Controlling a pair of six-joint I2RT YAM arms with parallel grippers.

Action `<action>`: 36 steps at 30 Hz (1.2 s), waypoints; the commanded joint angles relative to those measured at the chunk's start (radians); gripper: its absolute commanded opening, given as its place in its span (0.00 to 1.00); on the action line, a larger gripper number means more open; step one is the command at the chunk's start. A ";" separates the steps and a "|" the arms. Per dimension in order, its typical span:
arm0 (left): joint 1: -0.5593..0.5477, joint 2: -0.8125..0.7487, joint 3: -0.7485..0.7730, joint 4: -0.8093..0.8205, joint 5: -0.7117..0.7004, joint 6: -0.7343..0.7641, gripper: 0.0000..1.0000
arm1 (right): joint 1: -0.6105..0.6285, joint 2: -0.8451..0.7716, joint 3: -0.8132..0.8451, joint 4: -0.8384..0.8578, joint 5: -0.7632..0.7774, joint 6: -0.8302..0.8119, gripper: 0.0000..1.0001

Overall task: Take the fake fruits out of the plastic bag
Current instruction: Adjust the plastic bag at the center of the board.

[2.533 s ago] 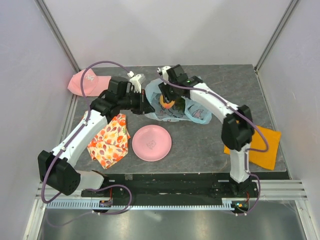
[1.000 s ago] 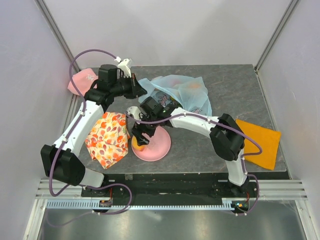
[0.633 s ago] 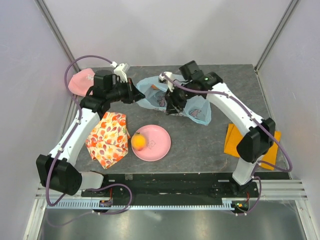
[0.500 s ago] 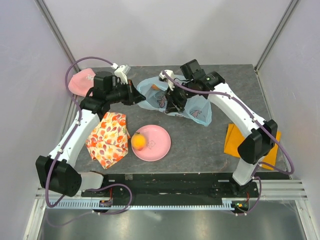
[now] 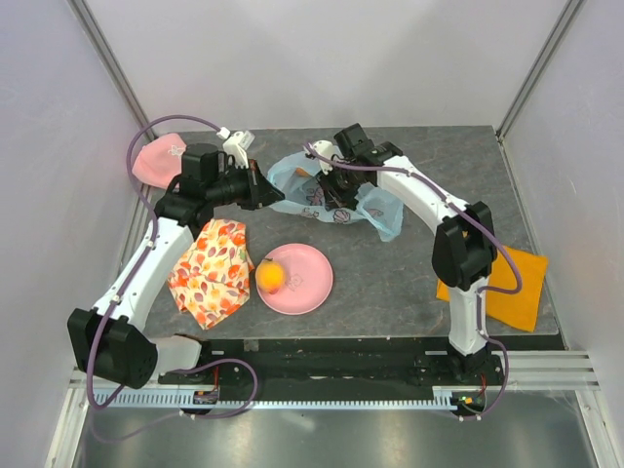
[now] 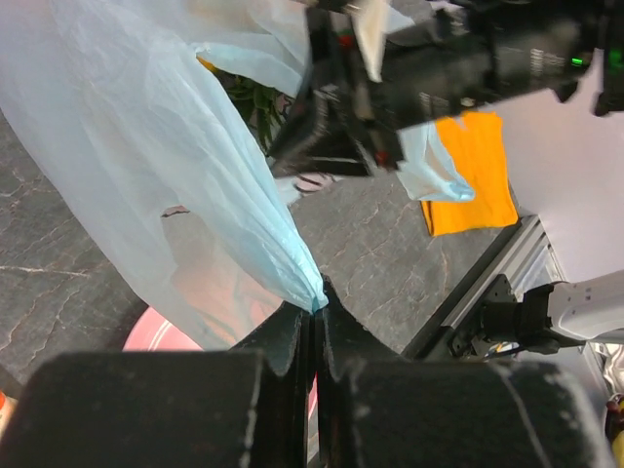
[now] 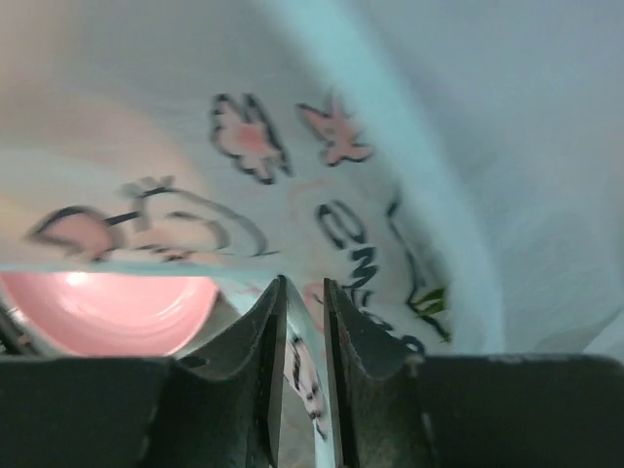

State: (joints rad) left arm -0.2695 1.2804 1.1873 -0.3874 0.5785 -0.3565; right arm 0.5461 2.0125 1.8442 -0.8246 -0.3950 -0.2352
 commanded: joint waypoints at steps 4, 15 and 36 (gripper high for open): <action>0.009 -0.038 -0.006 0.028 0.038 -0.022 0.01 | -0.028 0.081 0.086 0.062 0.338 -0.055 0.36; 0.009 -0.021 -0.014 0.033 0.099 -0.064 0.02 | -0.049 0.023 0.049 0.085 0.349 -0.026 0.68; 0.006 -0.082 -0.121 -0.033 0.162 -0.021 0.02 | -0.057 -0.305 -0.176 -0.177 0.167 -0.251 0.65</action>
State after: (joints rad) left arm -0.2649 1.1858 1.0512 -0.4488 0.7109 -0.3630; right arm 0.4923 1.7069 1.5253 -0.9928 -0.1116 -0.4248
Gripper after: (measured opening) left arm 0.035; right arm 0.648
